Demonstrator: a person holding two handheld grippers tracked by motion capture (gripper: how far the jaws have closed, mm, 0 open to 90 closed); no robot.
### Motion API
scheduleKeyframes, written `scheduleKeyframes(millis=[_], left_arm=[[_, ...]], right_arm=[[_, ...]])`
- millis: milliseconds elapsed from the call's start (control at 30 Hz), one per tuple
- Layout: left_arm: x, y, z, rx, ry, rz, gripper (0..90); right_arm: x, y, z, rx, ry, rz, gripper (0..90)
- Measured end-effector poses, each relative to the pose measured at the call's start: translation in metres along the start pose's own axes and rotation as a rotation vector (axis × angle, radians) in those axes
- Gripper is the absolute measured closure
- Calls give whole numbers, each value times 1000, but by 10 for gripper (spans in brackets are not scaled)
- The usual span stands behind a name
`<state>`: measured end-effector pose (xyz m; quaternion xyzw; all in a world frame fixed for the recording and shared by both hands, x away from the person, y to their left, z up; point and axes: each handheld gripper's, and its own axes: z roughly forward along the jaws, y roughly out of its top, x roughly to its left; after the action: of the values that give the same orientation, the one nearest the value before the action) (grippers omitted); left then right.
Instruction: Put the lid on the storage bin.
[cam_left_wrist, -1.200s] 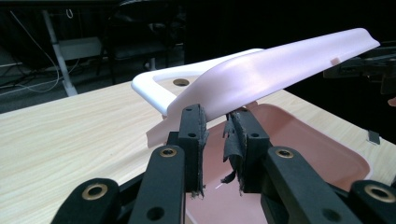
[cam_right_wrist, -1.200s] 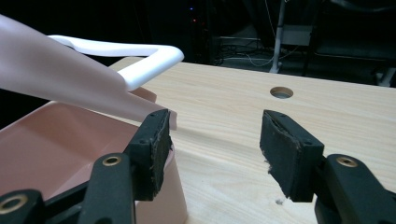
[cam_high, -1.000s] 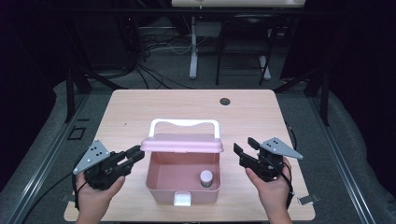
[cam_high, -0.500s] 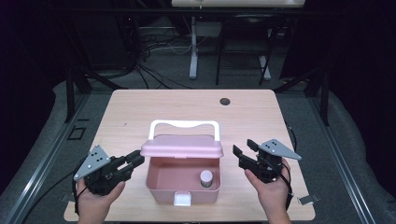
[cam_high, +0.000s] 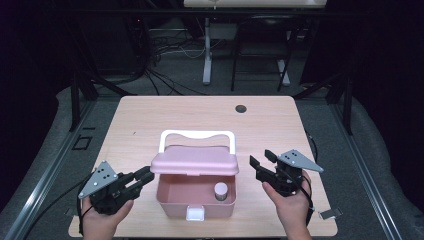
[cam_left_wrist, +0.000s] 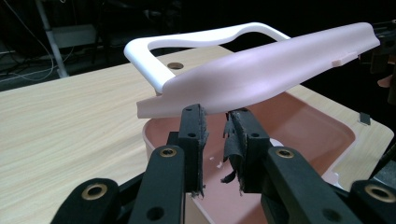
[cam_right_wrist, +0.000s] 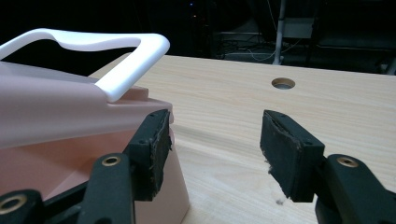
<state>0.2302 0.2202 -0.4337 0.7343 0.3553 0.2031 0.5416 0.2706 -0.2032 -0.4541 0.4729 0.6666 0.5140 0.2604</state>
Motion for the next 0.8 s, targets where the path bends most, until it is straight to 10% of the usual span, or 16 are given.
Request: scheduleKeyframes(millis=[800], left_arm=[[-5, -15, -5, 27, -15, -2, 757]], right_arm=[[1, -3, 1, 6, 9, 2, 424]])
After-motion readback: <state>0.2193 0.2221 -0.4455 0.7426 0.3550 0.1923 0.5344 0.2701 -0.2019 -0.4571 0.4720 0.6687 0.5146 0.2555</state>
